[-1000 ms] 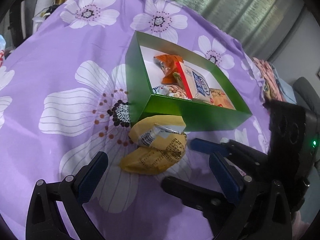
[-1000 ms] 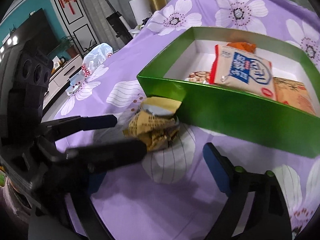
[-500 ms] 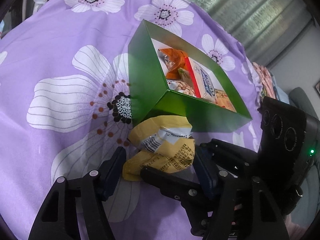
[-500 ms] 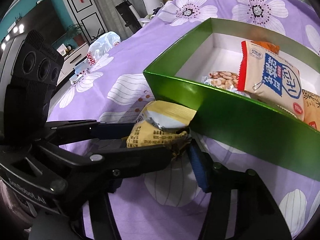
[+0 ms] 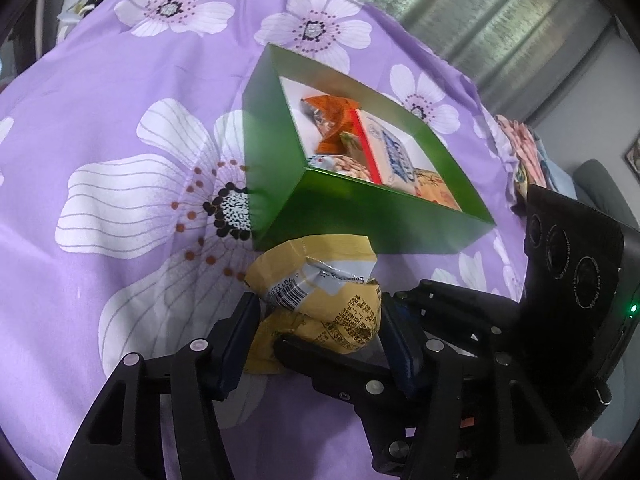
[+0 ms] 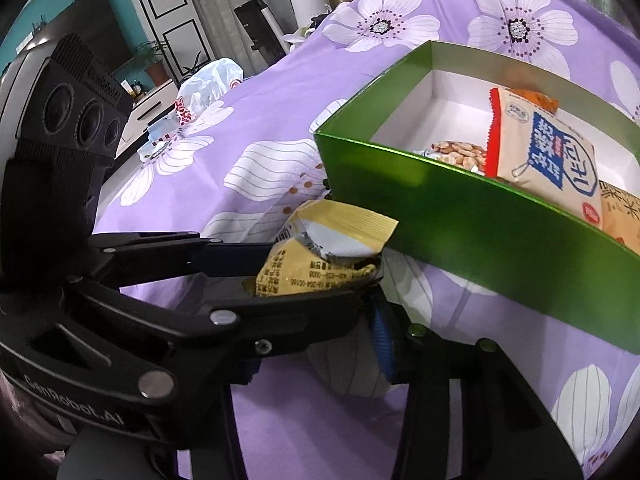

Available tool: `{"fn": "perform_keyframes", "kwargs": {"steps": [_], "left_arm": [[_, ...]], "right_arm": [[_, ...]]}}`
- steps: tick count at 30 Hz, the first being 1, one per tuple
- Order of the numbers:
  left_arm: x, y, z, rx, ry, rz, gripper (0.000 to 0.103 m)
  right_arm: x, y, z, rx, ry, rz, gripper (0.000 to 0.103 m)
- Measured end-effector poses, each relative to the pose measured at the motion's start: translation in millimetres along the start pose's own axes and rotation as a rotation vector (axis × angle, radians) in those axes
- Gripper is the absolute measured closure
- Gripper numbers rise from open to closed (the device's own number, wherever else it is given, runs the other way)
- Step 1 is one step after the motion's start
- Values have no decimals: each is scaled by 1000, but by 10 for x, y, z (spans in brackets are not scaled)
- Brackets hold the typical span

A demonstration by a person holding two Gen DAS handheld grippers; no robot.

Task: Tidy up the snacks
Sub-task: 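Carry the yellow-wrapped snack over the green box and lower it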

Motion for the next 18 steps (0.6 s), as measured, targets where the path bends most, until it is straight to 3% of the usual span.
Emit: {"fn": "perform_keyframes", "kwargs": {"steps": [18], "left_arm": [[-707, 44, 329, -55, 41, -128, 44]], "right_arm": [[99, 175, 739, -116, 72, -15, 59]]}}
Point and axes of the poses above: each gripper's, at about its wrist camera, not at the fingertips, and z roughly against the way its jaws point, x to its left, y to its underside, the point moved 5 cm from there along -z, roughly the way its jaws point, and after that the axes turned 2 degrees about x, right-handed, at the moved point
